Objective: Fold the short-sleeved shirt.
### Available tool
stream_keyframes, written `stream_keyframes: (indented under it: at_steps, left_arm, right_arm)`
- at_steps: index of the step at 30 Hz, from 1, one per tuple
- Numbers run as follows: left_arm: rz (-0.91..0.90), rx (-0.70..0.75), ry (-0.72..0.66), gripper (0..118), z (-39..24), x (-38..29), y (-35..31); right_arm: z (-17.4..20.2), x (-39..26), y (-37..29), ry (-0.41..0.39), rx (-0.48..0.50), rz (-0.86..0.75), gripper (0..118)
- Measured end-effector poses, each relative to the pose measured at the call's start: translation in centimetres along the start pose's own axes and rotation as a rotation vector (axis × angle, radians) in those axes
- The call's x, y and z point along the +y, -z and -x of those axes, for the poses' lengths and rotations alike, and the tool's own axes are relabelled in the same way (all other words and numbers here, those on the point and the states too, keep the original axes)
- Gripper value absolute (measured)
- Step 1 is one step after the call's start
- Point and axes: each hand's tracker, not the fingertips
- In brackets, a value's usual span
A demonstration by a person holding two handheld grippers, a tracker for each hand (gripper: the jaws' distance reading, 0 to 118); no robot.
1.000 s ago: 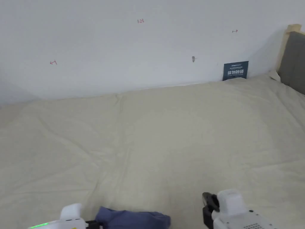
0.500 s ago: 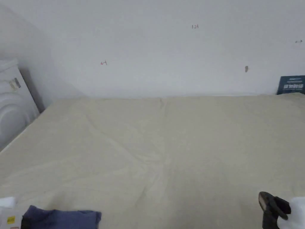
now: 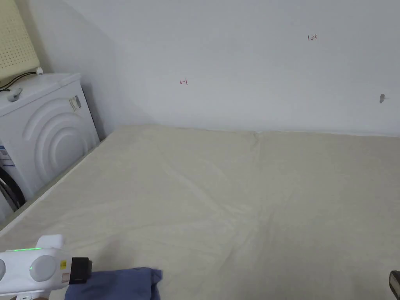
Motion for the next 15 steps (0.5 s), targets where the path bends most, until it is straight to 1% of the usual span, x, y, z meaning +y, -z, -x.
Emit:
stream_keyframes:
  at_steps: [3,4,7,8,11,15]
  left_arm:
    - [-0.113,-0.041,-0.002,102,-2.0,1.0,-4.1]
    - [-0.162,-0.048,-0.01,102,-2.8,1.4,-5.7]
    - [-0.309,-0.085,-0.028,102,-5.8,2.4,-10.9]
    - [-0.361,-0.089,-0.018,102,-7.0,2.7,-12.7]
    - [-0.536,-0.082,0.009,102,-11.0,2.8,-18.1]
    - [-0.746,-0.138,0.03,102,-16.7,2.0,-23.8]
  right_arm:
    - [-0.6,1.8,-1.0,-0.007,0.0,-0.049,0]
    - [0.1,2.9,-2.1,-0.017,-0.006,-0.069,0]
    - [-0.3,5.3,-3.8,-0.059,-0.023,-0.138,0]
    - [-1.2,5.9,-4.1,-0.068,-0.026,-0.162,0]
    - [-1.9,8.3,-6.0,-0.086,-0.059,-0.223,0]
    - [-2.9,11.1,-8.6,-0.128,-0.114,-0.303,0]
